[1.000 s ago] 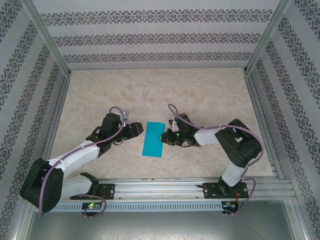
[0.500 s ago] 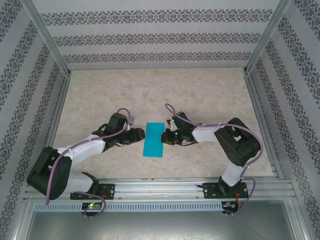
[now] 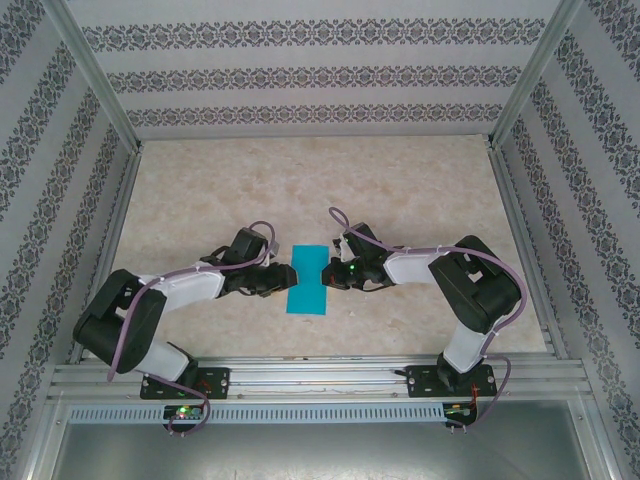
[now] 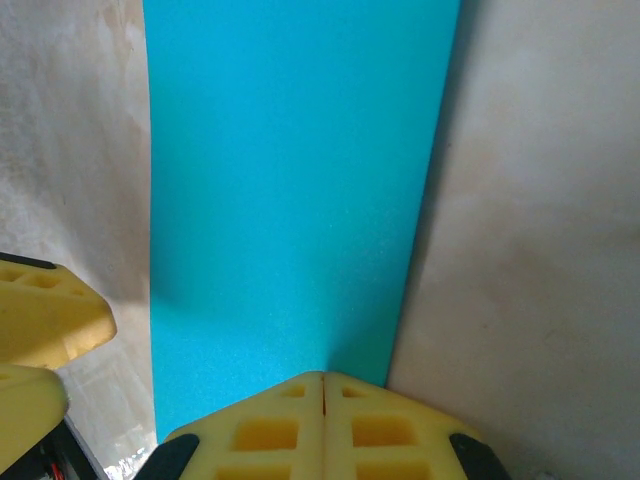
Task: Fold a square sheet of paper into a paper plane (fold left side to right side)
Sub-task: Third fold the triangle at the center of the table.
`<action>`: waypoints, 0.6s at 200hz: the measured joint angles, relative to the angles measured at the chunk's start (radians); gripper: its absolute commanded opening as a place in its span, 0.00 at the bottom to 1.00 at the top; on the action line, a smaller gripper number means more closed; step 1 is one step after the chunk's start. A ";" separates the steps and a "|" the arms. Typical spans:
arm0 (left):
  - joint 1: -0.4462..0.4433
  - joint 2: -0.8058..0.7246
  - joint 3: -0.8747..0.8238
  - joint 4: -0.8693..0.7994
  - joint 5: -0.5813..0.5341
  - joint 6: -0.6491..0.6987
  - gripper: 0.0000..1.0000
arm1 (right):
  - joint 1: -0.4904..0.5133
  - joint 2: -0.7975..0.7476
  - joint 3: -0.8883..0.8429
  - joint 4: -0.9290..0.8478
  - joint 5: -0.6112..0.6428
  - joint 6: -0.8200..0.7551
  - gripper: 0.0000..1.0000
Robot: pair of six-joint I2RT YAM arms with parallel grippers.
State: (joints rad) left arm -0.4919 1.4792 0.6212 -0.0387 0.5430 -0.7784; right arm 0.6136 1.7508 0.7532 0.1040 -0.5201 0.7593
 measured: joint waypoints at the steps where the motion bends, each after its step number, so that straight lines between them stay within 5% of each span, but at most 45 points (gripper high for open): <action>1: 0.000 0.001 0.000 0.000 0.000 0.000 0.45 | 0.000 0.000 0.000 0.000 0.000 0.000 0.00; 120: -0.019 0.064 0.017 -0.003 0.008 -0.001 0.44 | 0.000 0.000 0.000 0.000 0.002 0.000 0.00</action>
State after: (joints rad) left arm -0.5106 1.5433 0.6384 -0.0414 0.5507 -0.7795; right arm 0.6136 1.7508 0.7532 0.1040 -0.5179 0.7597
